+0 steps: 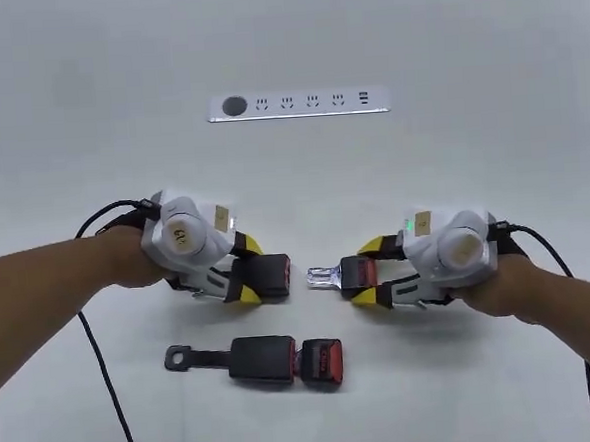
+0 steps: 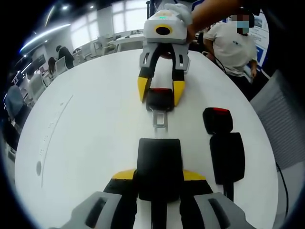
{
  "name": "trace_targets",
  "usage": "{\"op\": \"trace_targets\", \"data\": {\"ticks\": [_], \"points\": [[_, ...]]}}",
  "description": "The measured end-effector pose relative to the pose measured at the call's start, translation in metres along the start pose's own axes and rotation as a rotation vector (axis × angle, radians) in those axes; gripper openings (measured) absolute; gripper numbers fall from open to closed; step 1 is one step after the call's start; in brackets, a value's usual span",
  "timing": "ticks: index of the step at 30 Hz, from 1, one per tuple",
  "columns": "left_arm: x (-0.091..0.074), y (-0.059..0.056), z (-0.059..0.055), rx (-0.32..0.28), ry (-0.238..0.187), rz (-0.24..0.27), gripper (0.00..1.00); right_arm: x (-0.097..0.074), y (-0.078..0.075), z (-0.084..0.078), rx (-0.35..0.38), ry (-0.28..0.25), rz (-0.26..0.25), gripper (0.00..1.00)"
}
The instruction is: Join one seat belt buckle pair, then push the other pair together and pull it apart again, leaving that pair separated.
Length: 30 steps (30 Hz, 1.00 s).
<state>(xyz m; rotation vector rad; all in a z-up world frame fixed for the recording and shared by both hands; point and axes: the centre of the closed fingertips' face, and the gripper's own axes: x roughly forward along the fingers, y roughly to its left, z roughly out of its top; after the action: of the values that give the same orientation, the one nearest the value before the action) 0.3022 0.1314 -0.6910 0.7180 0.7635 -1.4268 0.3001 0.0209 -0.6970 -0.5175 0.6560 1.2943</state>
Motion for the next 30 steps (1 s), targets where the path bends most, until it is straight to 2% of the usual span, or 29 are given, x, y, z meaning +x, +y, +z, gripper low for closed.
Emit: {"op": "trace_targets", "data": {"ticks": [16, 30], "points": [[0.000, -0.001, 0.000, -0.008, -0.005, 0.000, 0.34, -0.025, -0.005, -0.024, 0.015, -0.001, -0.009, 0.35], [-0.001, -0.001, 0.001, -0.012, -0.005, -0.003, 0.35, -0.041, -0.006, -0.035, 0.025, -0.002, -0.012, 0.35]]}}
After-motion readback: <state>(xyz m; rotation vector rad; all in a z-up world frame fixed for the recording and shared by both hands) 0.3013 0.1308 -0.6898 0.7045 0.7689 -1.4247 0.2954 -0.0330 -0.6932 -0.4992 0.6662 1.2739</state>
